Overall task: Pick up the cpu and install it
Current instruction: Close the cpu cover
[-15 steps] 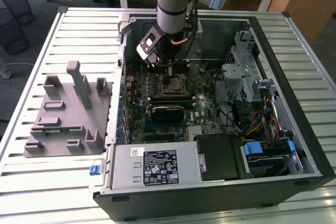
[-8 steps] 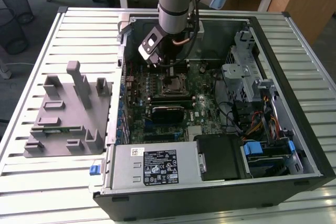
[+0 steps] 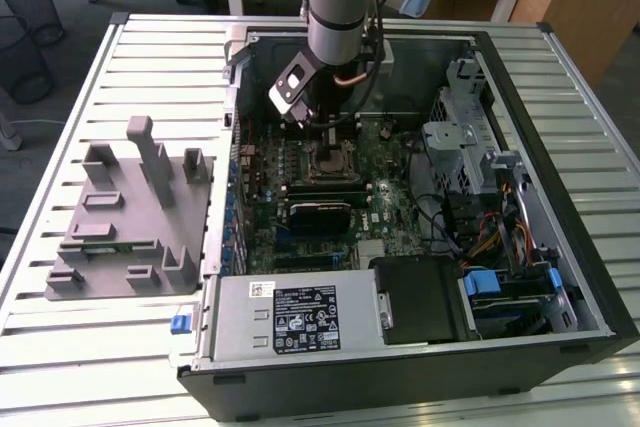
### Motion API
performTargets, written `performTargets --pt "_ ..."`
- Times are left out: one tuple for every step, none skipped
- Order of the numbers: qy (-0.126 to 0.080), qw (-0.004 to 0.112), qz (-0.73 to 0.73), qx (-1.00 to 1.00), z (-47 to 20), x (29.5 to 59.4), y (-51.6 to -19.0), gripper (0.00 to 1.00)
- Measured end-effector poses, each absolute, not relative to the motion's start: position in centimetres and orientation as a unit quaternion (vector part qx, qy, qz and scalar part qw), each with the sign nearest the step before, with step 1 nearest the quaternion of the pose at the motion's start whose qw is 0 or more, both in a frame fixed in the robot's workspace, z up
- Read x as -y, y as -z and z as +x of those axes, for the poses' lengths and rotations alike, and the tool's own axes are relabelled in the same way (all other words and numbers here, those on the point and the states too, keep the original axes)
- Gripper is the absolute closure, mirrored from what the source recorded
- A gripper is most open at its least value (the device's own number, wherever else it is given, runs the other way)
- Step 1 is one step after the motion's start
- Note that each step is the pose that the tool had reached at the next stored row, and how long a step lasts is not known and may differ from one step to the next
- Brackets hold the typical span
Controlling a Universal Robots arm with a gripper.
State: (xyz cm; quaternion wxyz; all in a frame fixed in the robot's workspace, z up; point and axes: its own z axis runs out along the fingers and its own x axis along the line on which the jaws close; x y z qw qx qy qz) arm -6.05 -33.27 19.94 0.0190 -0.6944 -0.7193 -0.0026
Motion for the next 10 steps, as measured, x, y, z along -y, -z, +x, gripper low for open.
performTargets --pt "0.003 0.019 -0.694 0.719 -5.91 33.27 -19.93 0.89" --pt "0.003 0.019 -0.694 0.719 -5.79 33.28 -19.93 0.89" --pt "0.002 0.019 -0.694 0.719 -5.74 33.28 -19.93 0.89" --pt "0.003 0.019 -0.694 0.719 -5.74 33.28 -19.93 0.89" --pt "0.002 0.019 -0.694 0.719 -5.73 33.28 -19.98 0.89" --pt "0.003 0.019 -0.694 0.719 -5.73 33.27 -20.07 0.89" --pt "0.003 0.019 -0.694 0.719 -5.73 33.28 -20.18 0.89" --pt "0.003 0.019 -0.694 0.719 -5.73 33.28 -20.29 0.89" --pt "0.003 0.019 -0.694 0.719 -5.73 33.28 -20.39 0.89" --pt "0.003 0.019 -0.694 0.719 -5.73 33.28 -20.45 0.89"
